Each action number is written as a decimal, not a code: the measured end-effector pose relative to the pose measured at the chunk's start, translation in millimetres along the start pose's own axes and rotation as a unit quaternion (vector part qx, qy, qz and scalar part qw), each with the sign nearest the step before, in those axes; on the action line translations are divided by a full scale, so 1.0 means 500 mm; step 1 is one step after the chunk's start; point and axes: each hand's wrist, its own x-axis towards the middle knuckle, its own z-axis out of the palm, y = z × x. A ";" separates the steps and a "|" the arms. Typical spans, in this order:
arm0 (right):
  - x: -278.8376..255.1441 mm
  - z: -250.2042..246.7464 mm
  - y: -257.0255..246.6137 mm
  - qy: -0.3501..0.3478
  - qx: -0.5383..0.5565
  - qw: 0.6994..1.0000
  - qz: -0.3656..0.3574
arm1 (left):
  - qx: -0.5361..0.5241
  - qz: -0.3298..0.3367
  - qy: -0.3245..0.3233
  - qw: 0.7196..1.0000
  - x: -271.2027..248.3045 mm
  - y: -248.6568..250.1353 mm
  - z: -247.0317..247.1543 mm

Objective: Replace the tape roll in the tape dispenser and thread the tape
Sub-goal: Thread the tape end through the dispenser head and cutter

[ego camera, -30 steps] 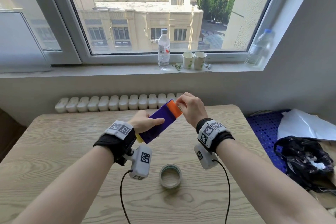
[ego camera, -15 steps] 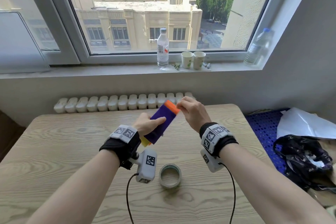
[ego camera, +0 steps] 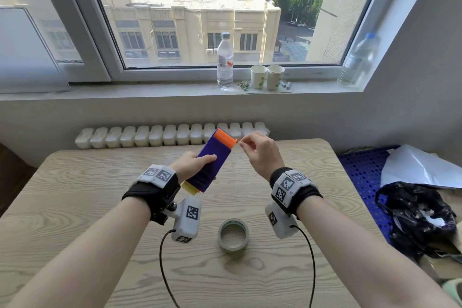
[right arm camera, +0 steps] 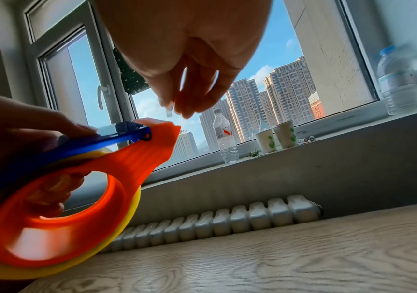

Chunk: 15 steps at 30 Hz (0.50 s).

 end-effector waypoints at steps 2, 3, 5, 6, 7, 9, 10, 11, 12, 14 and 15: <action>-0.004 0.005 0.007 -0.009 -0.002 1.000 0.014 | 0.007 -0.004 0.002 1.000 0.002 -0.007 0.000; -0.006 0.006 0.009 -0.012 -0.005 1.000 0.019 | 0.019 -0.001 0.002 1.000 0.003 -0.010 0.000; -0.013 0.013 0.013 -0.022 -0.010 0.999 0.027 | 0.050 -0.002 0.004 0.999 0.008 -0.024 0.000; -0.017 0.017 0.014 -0.027 -0.012 0.999 0.031 | 0.067 -0.004 0.007 0.998 0.012 -0.032 0.002; -0.022 0.021 0.016 -0.032 -0.014 0.999 0.037 | 0.084 -0.006 0.010 0.996 0.016 -0.042 0.003; -0.031 0.030 0.020 -0.047 -0.014 0.998 0.049 | 0.121 -0.012 0.012 0.992 0.028 -0.064 0.007; -0.036 0.035 0.024 -0.058 -0.016 0.997 0.054 | 0.139 -0.014 0.008 0.990 0.034 -0.076 0.010; -0.042 0.040 0.029 -0.069 -0.021 0.996 0.059 | 0.159 -0.015 0.004 0.987 0.040 -0.088 0.012; -0.047 0.046 0.035 -0.081 -0.026 0.994 0.065 | 0.183 -0.015 0.005 0.983 0.045 -0.102 0.015; -0.061 0.059 0.049 -0.109 -0.036 0.990 0.081 | 0.241 -0.022 0.015 0.970 0.054 -0.134 0.019; -0.070 0.067 0.056 -0.124 -0.040 0.987 0.090 | 0.270 -0.026 0.023 0.962 0.056 -0.151 0.022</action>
